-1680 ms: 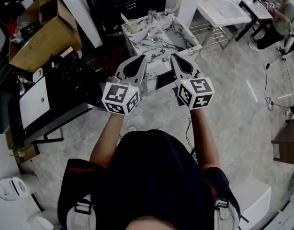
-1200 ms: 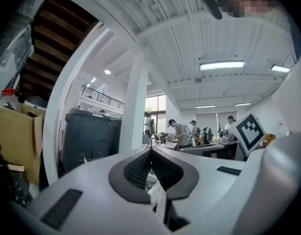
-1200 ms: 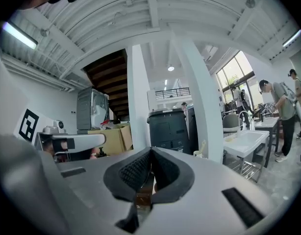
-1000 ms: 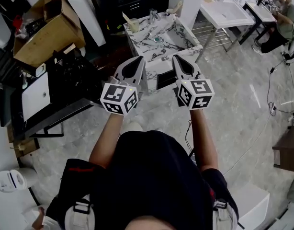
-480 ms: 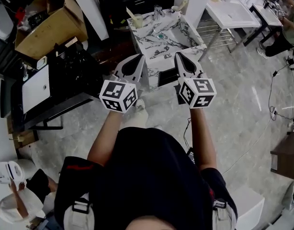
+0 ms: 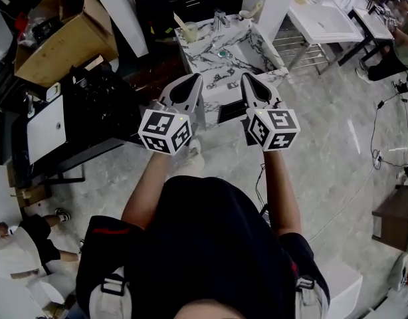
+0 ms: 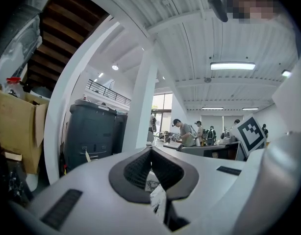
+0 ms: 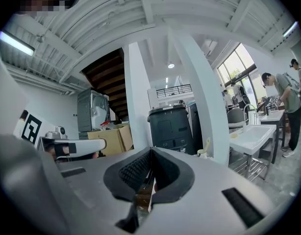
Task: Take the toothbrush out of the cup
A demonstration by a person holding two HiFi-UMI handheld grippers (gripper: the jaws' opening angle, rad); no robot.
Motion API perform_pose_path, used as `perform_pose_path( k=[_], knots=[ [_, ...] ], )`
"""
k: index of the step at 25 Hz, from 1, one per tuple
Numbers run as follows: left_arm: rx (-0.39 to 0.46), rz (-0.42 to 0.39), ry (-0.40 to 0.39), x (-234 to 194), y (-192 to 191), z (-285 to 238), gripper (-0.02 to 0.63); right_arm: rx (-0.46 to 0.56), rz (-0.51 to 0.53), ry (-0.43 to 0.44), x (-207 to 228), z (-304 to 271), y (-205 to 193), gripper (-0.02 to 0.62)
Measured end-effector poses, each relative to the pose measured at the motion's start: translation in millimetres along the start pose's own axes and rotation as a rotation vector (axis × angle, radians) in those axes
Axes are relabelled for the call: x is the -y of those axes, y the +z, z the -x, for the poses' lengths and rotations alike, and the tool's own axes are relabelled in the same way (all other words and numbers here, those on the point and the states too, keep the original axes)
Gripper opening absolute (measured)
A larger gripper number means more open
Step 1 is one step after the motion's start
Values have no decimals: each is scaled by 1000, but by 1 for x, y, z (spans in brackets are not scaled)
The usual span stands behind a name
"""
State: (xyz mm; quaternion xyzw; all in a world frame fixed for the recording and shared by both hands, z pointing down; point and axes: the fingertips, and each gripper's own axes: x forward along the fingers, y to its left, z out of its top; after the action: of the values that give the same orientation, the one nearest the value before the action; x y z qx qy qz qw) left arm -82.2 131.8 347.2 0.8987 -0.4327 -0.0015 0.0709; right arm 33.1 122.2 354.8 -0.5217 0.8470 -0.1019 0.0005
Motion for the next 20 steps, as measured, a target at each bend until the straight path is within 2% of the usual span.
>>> perform_pose_path(
  k=[20],
  knots=[
    [7, 73, 21, -96, 14, -72, 11, -54, -13, 11, 27, -117, 12, 34]
  ],
)
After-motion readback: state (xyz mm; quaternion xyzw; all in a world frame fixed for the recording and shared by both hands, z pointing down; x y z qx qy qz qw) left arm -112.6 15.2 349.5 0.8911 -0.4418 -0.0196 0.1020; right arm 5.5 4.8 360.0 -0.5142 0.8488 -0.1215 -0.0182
